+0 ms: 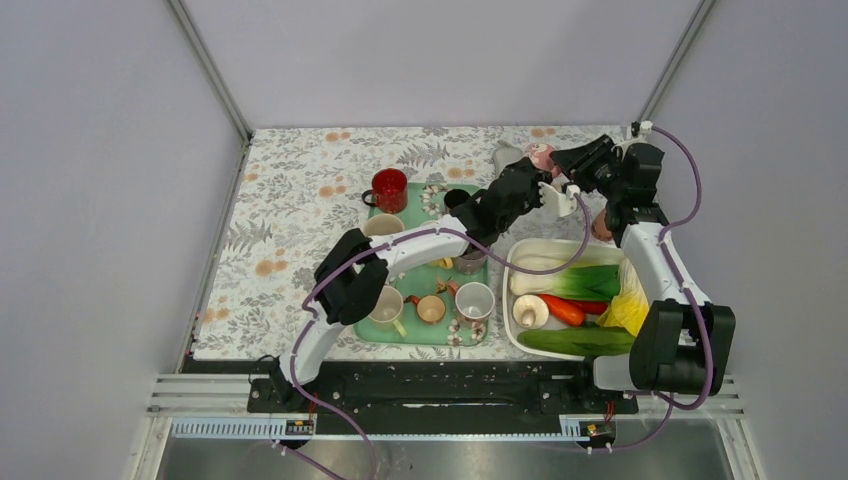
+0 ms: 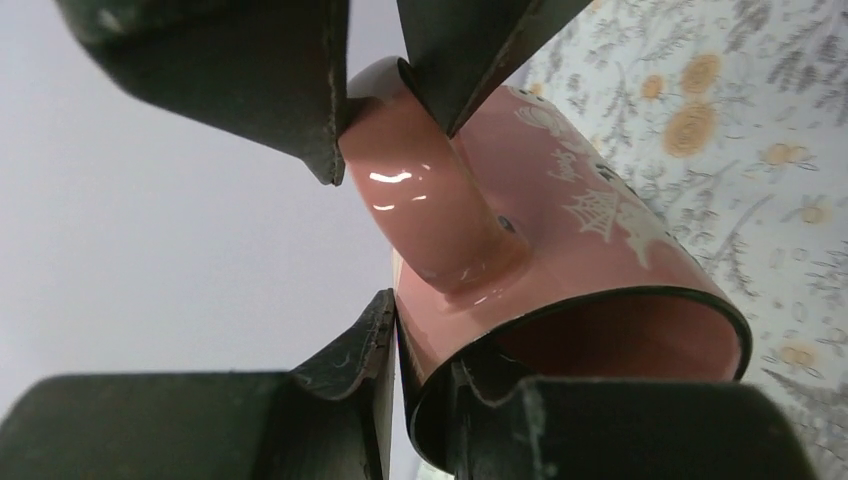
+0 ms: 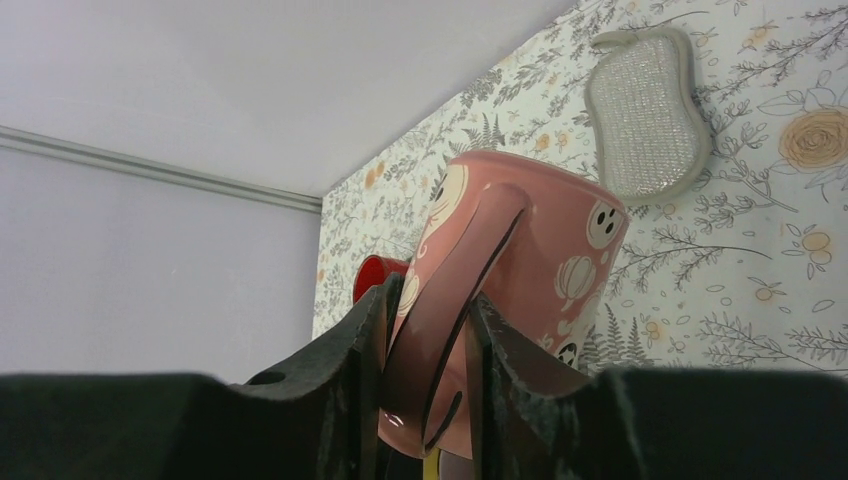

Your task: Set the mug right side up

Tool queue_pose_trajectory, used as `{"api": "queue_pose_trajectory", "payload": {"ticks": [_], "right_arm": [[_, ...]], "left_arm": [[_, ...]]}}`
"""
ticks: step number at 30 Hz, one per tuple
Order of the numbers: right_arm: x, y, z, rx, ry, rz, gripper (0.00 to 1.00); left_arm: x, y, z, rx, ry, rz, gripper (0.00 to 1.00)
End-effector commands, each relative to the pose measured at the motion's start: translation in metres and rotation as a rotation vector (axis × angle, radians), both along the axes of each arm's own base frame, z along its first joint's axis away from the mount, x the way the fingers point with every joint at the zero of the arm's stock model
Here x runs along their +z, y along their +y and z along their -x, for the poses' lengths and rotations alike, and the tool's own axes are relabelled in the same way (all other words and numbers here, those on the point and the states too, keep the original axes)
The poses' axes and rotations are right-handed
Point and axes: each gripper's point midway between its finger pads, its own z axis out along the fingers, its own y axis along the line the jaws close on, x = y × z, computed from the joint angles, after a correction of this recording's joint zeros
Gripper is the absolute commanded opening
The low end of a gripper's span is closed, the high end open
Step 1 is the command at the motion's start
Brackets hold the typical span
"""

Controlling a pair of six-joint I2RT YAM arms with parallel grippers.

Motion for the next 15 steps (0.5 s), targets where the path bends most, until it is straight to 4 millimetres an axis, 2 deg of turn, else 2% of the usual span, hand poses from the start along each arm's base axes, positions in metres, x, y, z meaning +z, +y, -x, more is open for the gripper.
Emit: {"api": "queue_pose_trajectory", "payload": {"ticks": [1,6,14,15], "right_arm": [[0.008,0.026,0.013,0.177,-0.139,0.145,0.29],[-0.018,0.028,0.006,0.191,-0.081,0.110,0.30],[-0.045,0.034,0.001,0.216,-0.002,0.036,0.39],[-0.049,0.036,0.001,0.226,0.007,0.026,0.43]], "left_arm": [[0.050,0.009,-0.016,-0.001,0.116,0.238,0.00],[0.020,0.004,-0.016,0.002,0.151,0.206,0.00],[-0.005,0.001,-0.025,0.010,0.094,0.146,0.00],[-0.007,0.001,-0.026,0.011,0.074,0.135,0.00]]}}
